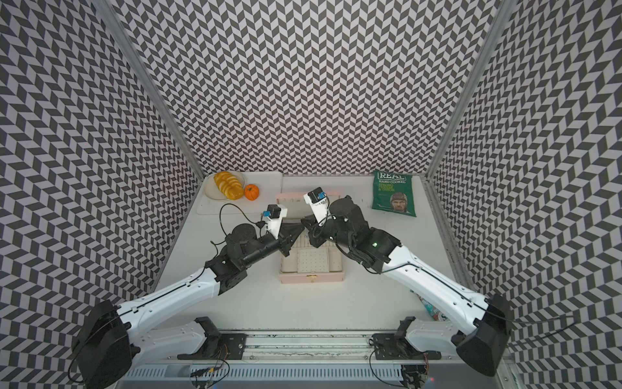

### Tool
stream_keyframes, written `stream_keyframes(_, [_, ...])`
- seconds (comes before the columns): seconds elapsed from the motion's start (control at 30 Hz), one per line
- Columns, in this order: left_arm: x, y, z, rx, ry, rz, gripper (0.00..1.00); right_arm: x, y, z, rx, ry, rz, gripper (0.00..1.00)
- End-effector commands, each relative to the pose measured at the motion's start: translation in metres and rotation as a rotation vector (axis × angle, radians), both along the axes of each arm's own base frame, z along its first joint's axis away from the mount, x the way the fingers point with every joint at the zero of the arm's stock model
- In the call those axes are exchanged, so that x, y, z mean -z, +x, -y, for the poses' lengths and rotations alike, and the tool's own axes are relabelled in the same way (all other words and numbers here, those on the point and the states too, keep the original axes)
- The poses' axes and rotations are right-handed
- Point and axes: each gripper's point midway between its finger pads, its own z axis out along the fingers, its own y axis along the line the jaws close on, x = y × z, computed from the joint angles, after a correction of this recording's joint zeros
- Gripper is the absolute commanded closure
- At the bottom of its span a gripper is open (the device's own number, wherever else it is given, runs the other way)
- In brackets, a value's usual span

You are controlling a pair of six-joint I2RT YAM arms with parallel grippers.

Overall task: Put jewelry chain into jewelry box
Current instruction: Hang the necklace on the jewelry box clasp.

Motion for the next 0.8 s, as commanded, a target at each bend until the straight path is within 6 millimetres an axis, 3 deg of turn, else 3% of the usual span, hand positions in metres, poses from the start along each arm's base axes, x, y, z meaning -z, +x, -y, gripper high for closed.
stream_keyframes(0.0, [-0.012, 0.003, 0.002, -0.012, -0.018, 0.040, 0.94, -0.023, -0.002, 0.001, -0.005, 0.063, 0.040, 1.00])
stream_keyframes(0.13, [-0.014, 0.004, 0.002, -0.016, -0.021, 0.049, 1.00, -0.022, -0.002, 0.000, -0.010, 0.061, 0.037, 1.00])
stream_keyframes(0.43, [-0.014, 0.008, -0.006, -0.065, 0.008, 0.054, 1.00, -0.016, 0.002, 0.000, 0.005, 0.048, 0.045, 1.00])
stream_keyframes(0.77, [-0.001, 0.021, -0.022, -0.162, 0.097, 0.030, 1.00, -0.004, 0.019, -0.006, 0.016, 0.058, 0.085, 1.00])
